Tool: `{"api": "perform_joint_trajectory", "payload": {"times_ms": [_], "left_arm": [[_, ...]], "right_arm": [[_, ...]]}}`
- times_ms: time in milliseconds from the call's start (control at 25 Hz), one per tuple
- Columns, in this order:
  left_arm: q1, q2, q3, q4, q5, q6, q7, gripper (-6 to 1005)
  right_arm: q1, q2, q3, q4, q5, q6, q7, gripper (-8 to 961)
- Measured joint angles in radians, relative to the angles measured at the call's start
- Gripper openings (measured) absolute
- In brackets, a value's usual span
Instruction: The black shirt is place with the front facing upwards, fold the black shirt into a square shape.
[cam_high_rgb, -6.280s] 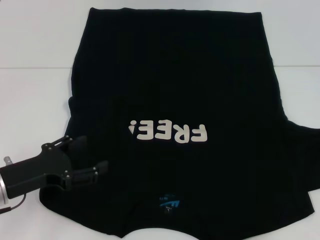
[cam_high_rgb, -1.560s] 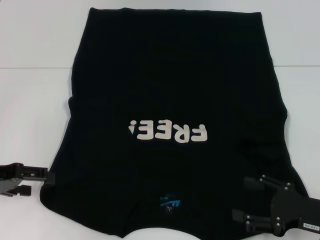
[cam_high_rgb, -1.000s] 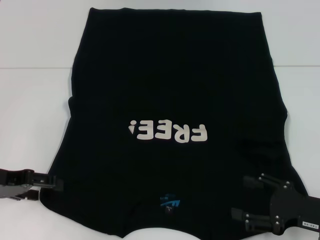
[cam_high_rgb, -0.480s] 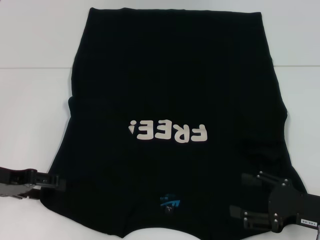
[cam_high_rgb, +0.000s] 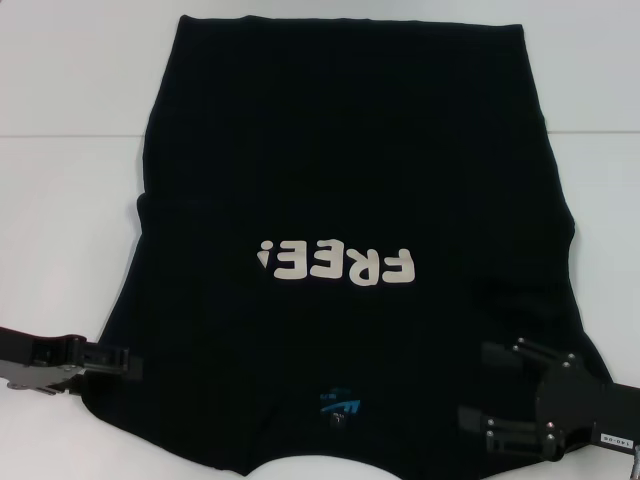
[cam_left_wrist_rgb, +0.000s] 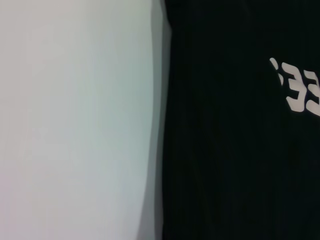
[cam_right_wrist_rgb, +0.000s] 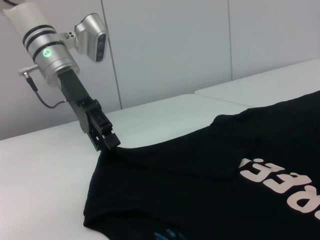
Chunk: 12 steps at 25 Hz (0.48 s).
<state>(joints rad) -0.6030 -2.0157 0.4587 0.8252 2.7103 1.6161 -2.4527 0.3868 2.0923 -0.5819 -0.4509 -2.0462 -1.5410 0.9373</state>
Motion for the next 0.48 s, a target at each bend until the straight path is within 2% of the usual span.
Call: {"api": "perform_joint_trajectory", "payload": {"times_ms": [280, 480], "left_arm": [[0.0, 0.0, 0.019, 0.0, 0.002, -0.003, -0.001, 848], [-0.002, -0.002, 0.077, 0.009, 0.008, -0.004, -0.003, 836]], "right_arm": [[0.005, 0.0, 0.003, 0.0, 0.0, -0.003, 0.001, 913], [0.006, 0.0, 0.007, 0.0, 0.0, -0.004, 0.003, 913]]}}
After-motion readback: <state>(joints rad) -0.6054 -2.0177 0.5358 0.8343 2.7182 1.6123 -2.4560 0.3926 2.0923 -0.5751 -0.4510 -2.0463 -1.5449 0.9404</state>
